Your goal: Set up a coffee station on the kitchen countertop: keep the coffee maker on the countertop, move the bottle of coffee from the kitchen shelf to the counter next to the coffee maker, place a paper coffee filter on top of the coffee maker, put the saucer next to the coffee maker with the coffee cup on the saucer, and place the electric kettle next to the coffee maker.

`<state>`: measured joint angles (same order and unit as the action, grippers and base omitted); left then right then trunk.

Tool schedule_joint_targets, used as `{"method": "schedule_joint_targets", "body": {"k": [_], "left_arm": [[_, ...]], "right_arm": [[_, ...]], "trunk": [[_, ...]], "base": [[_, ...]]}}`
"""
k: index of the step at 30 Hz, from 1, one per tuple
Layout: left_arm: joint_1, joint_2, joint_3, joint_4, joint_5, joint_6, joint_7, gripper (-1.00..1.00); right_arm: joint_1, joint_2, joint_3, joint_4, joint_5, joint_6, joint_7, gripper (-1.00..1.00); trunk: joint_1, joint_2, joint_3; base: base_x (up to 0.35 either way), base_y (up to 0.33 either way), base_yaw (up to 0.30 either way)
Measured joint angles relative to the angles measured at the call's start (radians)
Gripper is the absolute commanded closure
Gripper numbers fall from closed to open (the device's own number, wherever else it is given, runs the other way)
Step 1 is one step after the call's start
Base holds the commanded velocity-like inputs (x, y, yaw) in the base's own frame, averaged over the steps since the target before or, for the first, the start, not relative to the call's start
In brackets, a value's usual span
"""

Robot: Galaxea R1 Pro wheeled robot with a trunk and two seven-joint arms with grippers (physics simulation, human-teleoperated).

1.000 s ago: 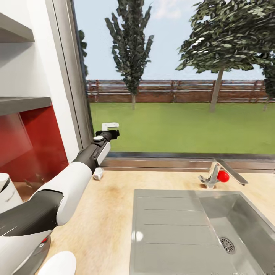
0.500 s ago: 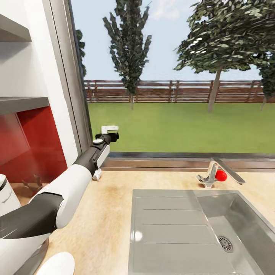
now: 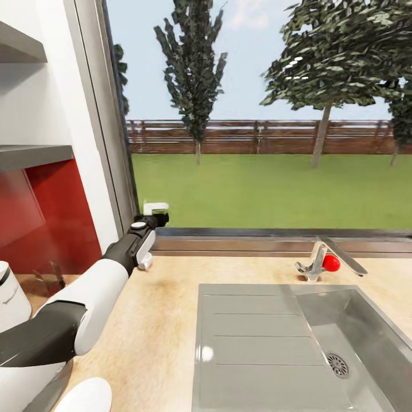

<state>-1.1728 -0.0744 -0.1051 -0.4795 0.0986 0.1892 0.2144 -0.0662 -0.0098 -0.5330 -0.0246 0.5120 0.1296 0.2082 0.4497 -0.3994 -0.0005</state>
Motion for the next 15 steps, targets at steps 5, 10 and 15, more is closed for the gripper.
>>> {"method": "schedule_joint_targets", "body": {"k": [5, 10, 15], "left_arm": [[0.006, -0.001, 0.000, -0.001, 0.000, 0.001, 0.003, -1.00], [0.007, 0.001, 0.001, 0.000, -0.002, 0.001, 0.003, -1.00], [0.007, 0.002, 0.003, 0.000, -0.002, 0.007, -0.001, -1.00]], "right_arm": [[0.000, -0.001, 0.000, -0.001, 0.001, 0.000, 0.000, -1.00], [0.000, -0.001, 0.000, 0.000, 0.001, 0.000, 0.000, -1.00], [0.000, -0.002, 0.000, 0.001, 0.001, 0.001, -0.001, -1.00]], "trunk": [[0.000, 0.000, 0.000], [0.000, 0.000, -0.001], [0.000, 0.000, -0.007]], "base": [[0.000, 0.000, 0.000], [0.000, 0.000, 0.000], [0.000, 0.000, 0.000]]}}
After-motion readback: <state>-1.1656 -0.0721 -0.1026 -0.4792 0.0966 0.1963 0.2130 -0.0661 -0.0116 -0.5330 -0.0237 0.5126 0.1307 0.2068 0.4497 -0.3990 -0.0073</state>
